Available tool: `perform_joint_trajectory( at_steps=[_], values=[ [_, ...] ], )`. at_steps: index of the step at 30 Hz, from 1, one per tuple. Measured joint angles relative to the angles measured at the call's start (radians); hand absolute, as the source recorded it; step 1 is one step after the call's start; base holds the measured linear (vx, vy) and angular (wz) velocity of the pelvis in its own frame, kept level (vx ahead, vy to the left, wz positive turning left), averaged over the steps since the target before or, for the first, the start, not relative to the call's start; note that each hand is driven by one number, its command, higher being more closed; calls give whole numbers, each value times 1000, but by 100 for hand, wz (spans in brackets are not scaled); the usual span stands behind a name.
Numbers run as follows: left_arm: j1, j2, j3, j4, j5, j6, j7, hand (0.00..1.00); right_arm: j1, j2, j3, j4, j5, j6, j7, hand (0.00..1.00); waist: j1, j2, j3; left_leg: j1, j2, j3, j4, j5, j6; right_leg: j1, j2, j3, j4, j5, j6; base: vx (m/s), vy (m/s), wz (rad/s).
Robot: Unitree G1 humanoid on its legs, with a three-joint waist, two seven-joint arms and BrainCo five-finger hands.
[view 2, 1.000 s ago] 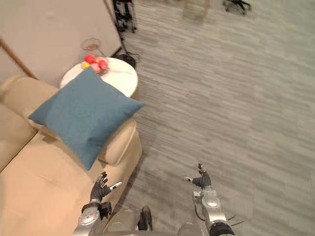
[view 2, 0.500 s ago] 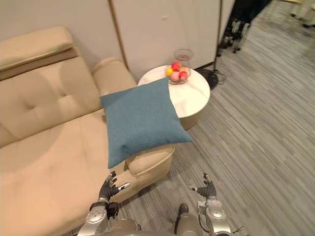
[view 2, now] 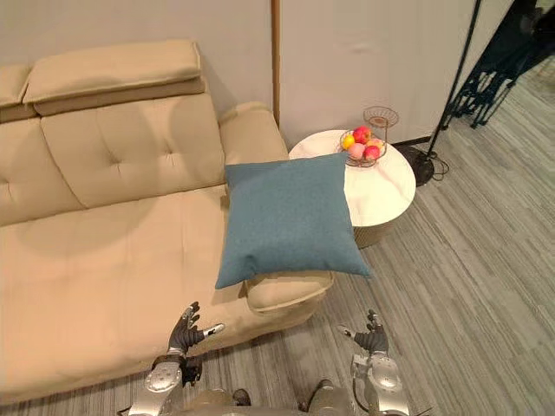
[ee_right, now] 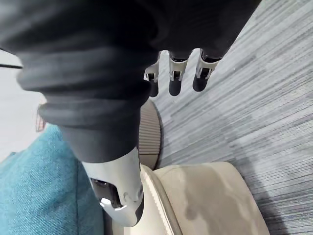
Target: Pick up cushions and gather them together orderly.
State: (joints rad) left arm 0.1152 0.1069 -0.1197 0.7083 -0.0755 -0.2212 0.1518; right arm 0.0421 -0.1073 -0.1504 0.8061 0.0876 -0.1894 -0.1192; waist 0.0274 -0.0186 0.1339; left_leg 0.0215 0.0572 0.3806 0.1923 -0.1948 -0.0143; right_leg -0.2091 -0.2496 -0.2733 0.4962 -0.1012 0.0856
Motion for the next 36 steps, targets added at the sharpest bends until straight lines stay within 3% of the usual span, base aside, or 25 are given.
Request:
perform_joint_trajectory(
  at_steps=[3, 5, 6, 8, 9, 12, 16, 22, 26, 29, 35, 36],
  values=[
    [13, 18, 6, 0, 1, 0, 0, 0, 20, -2, -7, -3, 0, 1, -13, 0, -30, -18, 4, 27, -25, -26, -24, -6, 10, -30, -14, 64, 76, -2, -1, -54, 29, 14],
    [14, 37, 31, 0, 1, 0, 3, 0, 30, -4, -16, -6, 0, 1, -13, 0, -44, -16, 4, 21, -20, -54, -27, -2, 22, -40, 22, 127, 49, -41, 0, 69, -56, 27],
    [3, 47, 62, 0, 1, 0, 4, 0, 30, -15, -20, -13, 0, 1, -13, 0, -51, -18, 6, 15, -4, -72, -22, 0, 21, -40, 76, 178, -11, -61, 2, 83, -149, 38],
    [-16, 70, 93, 0, 0, -1, 7, 0, 33, -26, -42, -48, 0, 1, -15, 0, -66, -22, 6, 5, 7, -106, -16, 8, 1, -38, 136, 229, -119, -52, 2, 105, -147, 57],
    [-41, 93, 97, 13, 0, 0, 10, 0, 33, -43, -62, -102, 0, -1, -19, 0, -74, -44, 7, 7, 0, -134, 1, 8, -19, -27, 143, 240, -148, 4, -33, 184, -136, 49],
    [-77, 90, 161, 9, -1, -3, 26, 0, 28, -109, -89, -242, -1, -2, -33, 0, -69, 8, 8, 5, 36, -155, -25, 15, -36, -14, 178, 220, -185, 11, -46, 179, -131, 12],
    [-106, 94, 210, 0, -14, -9, 44, 0, 10, -138, -93, -351, -6, -27, -31, 0, -71, 24, 3, 30, 56, -161, -84, 33, -62, 32, 212, 200, -274, 36, -60, 109, -59, 3],
    [-163, 105, 196, -8, -52, -12, 47, 0, -49, -138, -67, -362, -9, -38, -28, 0, -68, 29, -3, -13, 51, -161, -93, 47, -53, 46, 209, 196, -397, 107, -52, 35, 32, 3],
    [-319, 114, 108, 83, -71, -15, 47, 0, -199, -134, 47, -272, 2, -39, -10, 0, -65, 42, 10, -92, 27, -167, -96, 83, -42, 4, 192, 194, -466, 181, -53, -57, 47, 9],
    [-474, 112, 61, 155, -92, -17, 46, 0, -353, -112, 113, -171, 40, -34, -12, 0, -61, 42, 67, -175, 21, -166, -82, 99, -29, -73, 178, 199, -465, 223, -62, -140, 36, 4],
    [-784, 113, 0, 253, -132, -15, 60, 0, -631, -101, 114, -28, 115, -25, -57, 0, -68, 23, 193, -339, 14, -161, 25, 108, -23, -190, 161, 229, -465, 276, -55, -189, -24, -2],
    [-854, 110, -28, 268, -150, -15, 69, 100, -679, -100, 114, -12, 131, -21, -67, 0, -67, 22, 200, -382, 19, -161, 54, 106, -21, -220, 163, 235, -465, 290, -57, -203, -73, -3]
  ],
)
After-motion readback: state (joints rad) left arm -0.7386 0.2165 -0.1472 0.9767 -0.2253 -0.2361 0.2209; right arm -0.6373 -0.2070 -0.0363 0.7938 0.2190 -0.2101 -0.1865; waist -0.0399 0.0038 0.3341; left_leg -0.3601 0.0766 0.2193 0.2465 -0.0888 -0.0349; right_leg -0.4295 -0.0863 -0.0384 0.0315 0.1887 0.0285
